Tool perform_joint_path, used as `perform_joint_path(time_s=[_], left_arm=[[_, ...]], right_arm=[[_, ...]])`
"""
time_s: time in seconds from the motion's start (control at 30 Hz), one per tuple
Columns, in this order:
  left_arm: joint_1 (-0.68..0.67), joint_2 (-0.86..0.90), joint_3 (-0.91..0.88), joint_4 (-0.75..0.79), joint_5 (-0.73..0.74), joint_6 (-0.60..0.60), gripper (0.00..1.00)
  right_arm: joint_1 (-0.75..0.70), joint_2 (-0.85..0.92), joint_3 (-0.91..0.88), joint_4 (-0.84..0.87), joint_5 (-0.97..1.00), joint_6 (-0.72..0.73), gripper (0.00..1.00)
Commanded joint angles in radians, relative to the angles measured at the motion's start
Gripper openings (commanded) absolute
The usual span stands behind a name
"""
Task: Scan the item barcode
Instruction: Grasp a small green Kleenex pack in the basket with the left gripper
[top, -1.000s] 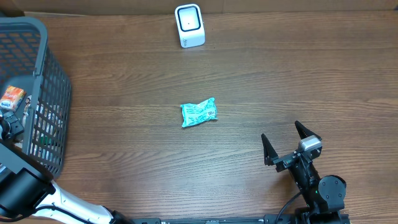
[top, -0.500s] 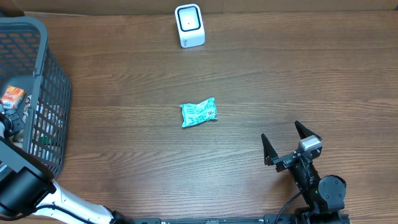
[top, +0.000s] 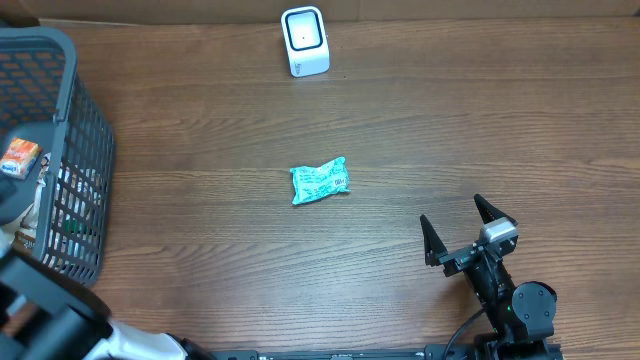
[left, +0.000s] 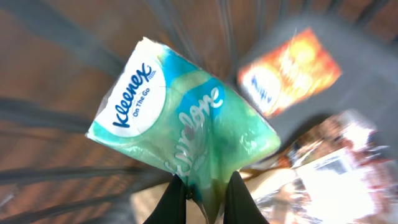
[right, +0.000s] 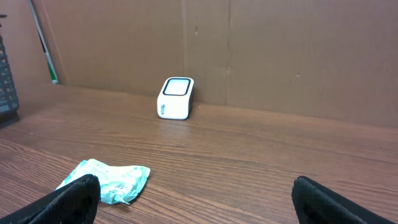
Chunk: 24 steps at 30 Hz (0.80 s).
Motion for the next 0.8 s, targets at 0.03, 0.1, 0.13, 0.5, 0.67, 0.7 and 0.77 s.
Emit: perform_joint_path(time_s=[0.03,0.1,0.13,0.5,0.67,0.7,0.77], left_arm=[[0.002,-0.149,0.008,-0.016,-0.001,-0.109,0.04],[-0.006,-0.185,0.008,-0.028,0.004,-0.152,0.04],[-0.015,-0.207,0.008,-0.031,0.011,-0.167,0.04],[-0.257,-0.485,0.008,0.064,-0.009,-0.280,0.04],[-0.303,-0.499,0.008,0.063,-0.082,-0.280,0.10],[-0.301,-0.491,0.008,0.051,-0.082,-0.280,0.21],[-0.287,-0.465,0.008,0.020,-0.082,-0.280,0.39]], right_arm=[[-0.001,-0.012,-0.011,0.007,0.000,0.003,1.00],[-0.001,-0.012,-0.011,0.007,0.000,0.003,1.00],[-0.001,-0.012,-0.011,0.007,0.000,0.003,1.00],[-0.001,-0.012,-0.011,0.007,0.000,0.003,1.00],[-0.001,-0.012,-0.011,0.007,0.000,0.003,1.00],[-0.001,-0.012,-0.011,0.007,0.000,0.003,1.00],[-0.001,-0.012,-0.011,0.007,0.000,0.003,1.00]])
